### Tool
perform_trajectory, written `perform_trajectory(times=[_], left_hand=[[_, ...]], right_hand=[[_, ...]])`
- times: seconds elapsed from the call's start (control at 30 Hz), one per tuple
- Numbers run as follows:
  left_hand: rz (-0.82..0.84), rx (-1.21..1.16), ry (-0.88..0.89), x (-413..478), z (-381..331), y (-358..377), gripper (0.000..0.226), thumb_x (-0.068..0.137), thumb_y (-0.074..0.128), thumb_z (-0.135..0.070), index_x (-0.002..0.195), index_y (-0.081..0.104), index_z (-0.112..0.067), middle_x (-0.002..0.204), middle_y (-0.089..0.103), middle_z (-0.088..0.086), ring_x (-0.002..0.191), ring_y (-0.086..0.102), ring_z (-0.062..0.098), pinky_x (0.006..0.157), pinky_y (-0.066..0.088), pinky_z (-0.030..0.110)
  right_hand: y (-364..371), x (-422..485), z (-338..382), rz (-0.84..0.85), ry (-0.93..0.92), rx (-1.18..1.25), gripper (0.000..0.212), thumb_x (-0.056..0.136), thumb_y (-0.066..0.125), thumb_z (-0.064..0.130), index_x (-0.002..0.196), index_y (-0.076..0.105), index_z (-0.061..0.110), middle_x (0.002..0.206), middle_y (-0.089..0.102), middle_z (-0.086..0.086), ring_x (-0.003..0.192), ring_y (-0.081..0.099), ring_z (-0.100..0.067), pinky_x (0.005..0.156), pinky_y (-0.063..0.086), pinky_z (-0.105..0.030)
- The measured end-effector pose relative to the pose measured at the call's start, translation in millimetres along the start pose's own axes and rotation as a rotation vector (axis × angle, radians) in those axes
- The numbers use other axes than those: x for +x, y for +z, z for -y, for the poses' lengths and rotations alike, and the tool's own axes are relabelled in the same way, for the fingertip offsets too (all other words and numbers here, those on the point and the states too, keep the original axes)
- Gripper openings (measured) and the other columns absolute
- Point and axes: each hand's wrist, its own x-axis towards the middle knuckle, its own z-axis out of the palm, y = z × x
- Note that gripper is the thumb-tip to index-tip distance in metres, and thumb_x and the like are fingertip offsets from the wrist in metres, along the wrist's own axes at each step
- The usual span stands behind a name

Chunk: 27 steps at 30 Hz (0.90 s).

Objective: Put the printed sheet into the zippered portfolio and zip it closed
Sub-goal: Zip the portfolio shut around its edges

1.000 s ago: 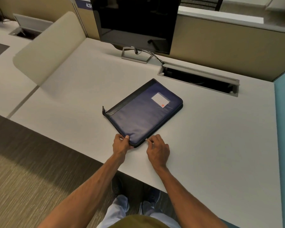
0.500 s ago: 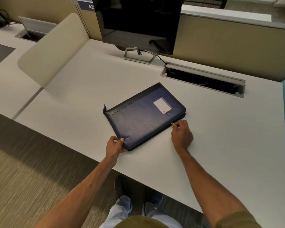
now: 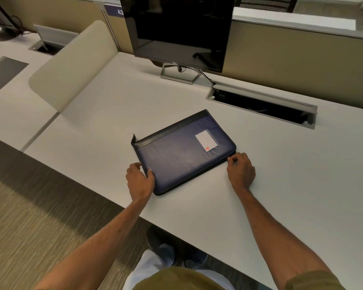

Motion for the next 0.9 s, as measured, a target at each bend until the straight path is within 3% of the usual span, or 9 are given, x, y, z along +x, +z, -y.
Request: perform_trajectory(times=[0.1, 0.23, 0.37, 0.47, 0.57, 0.73, 0.9], left_hand=[[0.032, 0.124, 0.236, -1.3, -22.9, 13.9, 0.048, 0.104, 0.065, -0.027, 0.147, 0.05, -0.015, 0.148, 0.052, 0.01, 0.136, 0.052, 0.03, 0.117, 0.046, 0.051], [0.212, 0.28, 0.578, -5.6, -68.4, 49.1, 0.047, 0.102, 0.066, -0.032, 0.145, 0.052, -0.018, 0.15, 0.052, 0.003, 0.139, 0.052, 0.025, 0.119, 0.045, 0.045], [0.403, 0.566, 0.845, -16.5, -108.2, 93.3, 0.071, 0.101, 0.063, -0.049, 0.162, 0.034, -0.023, 0.172, 0.03, 0.005, 0.162, 0.027, 0.029, 0.134, 0.026, 0.049], [0.45, 0.733, 0.907, -23.2, -131.0, 121.8, 0.088, 0.102, 0.061, -0.058, 0.17, 0.017, -0.023, 0.181, 0.008, 0.008, 0.17, 0.007, 0.035, 0.137, 0.019, 0.052], [0.48, 0.852, 0.911, -23.2, -143.8, 139.3, 0.093, 0.107, 0.058, -0.052, 0.173, 0.003, -0.017, 0.181, -0.003, 0.015, 0.169, 0.003, 0.042, 0.135, 0.027, 0.054], [0.507, 0.96, 0.993, -11.0, -144.5, 145.6, 0.073, 0.115, 0.042, -0.022, 0.172, 0.001, -0.004, 0.179, 0.005, 0.027, 0.164, 0.017, 0.052, 0.123, 0.044, 0.055], [0.552, 0.997, 1.091, 1.5, -137.9, 149.4, 0.067, 0.115, 0.037, -0.007, 0.169, 0.0, 0.008, 0.172, 0.009, 0.041, 0.154, 0.027, 0.066, 0.113, 0.052, 0.064]], right_hand=[[-3.8, 0.0, -1.1, 0.003, -0.008, 0.026, 0.015, 0.104, 0.064, 0.018, 0.104, 0.069, 0.004, 0.11, 0.069, -0.012, 0.095, 0.068, -0.034, 0.086, 0.054, -0.046], [-8.4, 2.6, -2.7, 0.008, -0.015, 0.047, 0.014, 0.103, 0.066, 0.018, 0.103, 0.07, 0.004, 0.109, 0.07, -0.01, 0.093, 0.068, -0.033, 0.084, 0.055, -0.044], [-9.5, 4.0, -3.4, 0.023, -0.024, 0.031, 0.016, 0.103, 0.066, 0.02, 0.103, 0.07, 0.004, 0.107, 0.071, -0.011, 0.093, 0.069, -0.032, 0.084, 0.056, -0.044], [-10.4, 5.7, -2.4, 0.023, -0.008, 0.034, 0.017, 0.104, 0.065, 0.021, 0.107, 0.071, 0.006, 0.111, 0.072, -0.008, 0.096, 0.07, -0.029, 0.083, 0.055, -0.038], [-10.2, 10.7, -4.2, 0.018, 0.004, 0.012, 0.016, 0.104, 0.064, 0.022, 0.106, 0.071, 0.008, 0.112, 0.071, -0.004, 0.096, 0.07, -0.027, 0.082, 0.054, -0.038], [-12.1, 29.5, -10.5, -0.028, 0.065, 0.021, 0.016, 0.104, 0.065, 0.025, 0.105, 0.071, 0.011, 0.113, 0.071, -0.002, 0.095, 0.07, -0.027, 0.079, 0.056, -0.039], [-17.2, 59.9, -12.0, -0.002, 0.073, 0.041, 0.011, 0.103, 0.064, 0.023, 0.101, 0.071, 0.014, 0.112, 0.07, 0.002, 0.096, 0.07, -0.023, 0.078, 0.056, -0.039]])
